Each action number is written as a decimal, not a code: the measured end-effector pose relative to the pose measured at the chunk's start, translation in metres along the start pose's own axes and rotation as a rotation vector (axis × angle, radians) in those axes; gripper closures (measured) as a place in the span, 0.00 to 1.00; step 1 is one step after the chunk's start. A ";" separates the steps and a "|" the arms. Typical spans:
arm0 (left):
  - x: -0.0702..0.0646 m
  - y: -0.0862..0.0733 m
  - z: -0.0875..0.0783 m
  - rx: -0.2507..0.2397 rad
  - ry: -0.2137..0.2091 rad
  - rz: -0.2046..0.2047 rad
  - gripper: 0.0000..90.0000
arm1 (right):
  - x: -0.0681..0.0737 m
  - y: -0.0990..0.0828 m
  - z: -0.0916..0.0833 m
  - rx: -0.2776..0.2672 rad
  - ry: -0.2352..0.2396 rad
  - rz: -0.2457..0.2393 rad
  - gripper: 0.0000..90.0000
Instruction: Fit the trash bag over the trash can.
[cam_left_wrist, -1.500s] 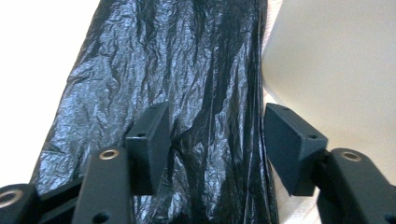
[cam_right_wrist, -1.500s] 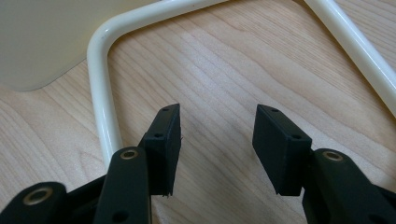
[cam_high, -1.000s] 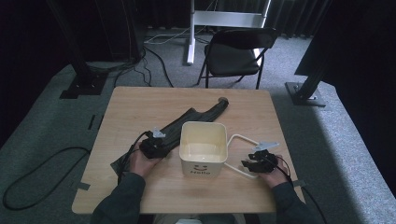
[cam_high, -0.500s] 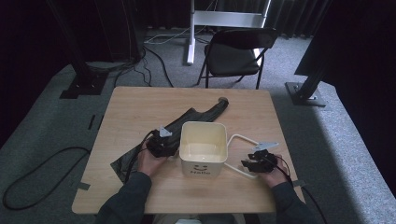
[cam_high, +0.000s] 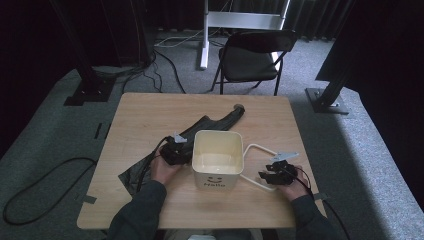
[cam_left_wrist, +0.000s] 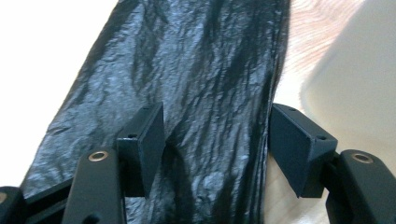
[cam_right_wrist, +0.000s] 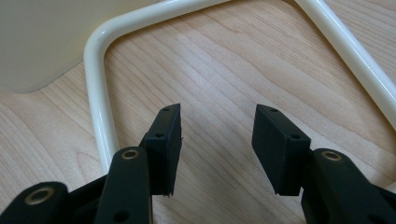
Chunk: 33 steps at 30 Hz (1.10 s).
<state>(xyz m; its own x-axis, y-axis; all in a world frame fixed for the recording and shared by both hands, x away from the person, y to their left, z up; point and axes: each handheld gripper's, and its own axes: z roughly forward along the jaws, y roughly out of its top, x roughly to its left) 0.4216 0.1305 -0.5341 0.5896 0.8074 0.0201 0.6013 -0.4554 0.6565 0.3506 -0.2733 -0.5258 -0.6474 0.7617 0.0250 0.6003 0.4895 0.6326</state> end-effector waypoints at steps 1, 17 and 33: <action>0.002 0.000 0.000 0.002 0.001 -0.002 0.43 | 0.000 0.000 0.000 0.001 0.001 -0.002 0.58; 0.022 -0.007 -0.009 0.004 0.025 -0.055 0.65 | 0.001 0.000 0.002 0.011 0.005 -0.006 0.58; 0.027 -0.011 -0.012 -0.008 -0.010 -0.069 1.00 | 0.001 0.000 0.003 0.015 0.007 -0.010 0.58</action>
<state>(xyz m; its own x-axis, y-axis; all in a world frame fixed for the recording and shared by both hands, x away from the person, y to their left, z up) 0.4241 0.1620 -0.5320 0.5522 0.8331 -0.0328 0.6366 -0.3959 0.6618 0.3514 -0.2716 -0.5280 -0.6569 0.7536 0.0237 0.6003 0.5037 0.6212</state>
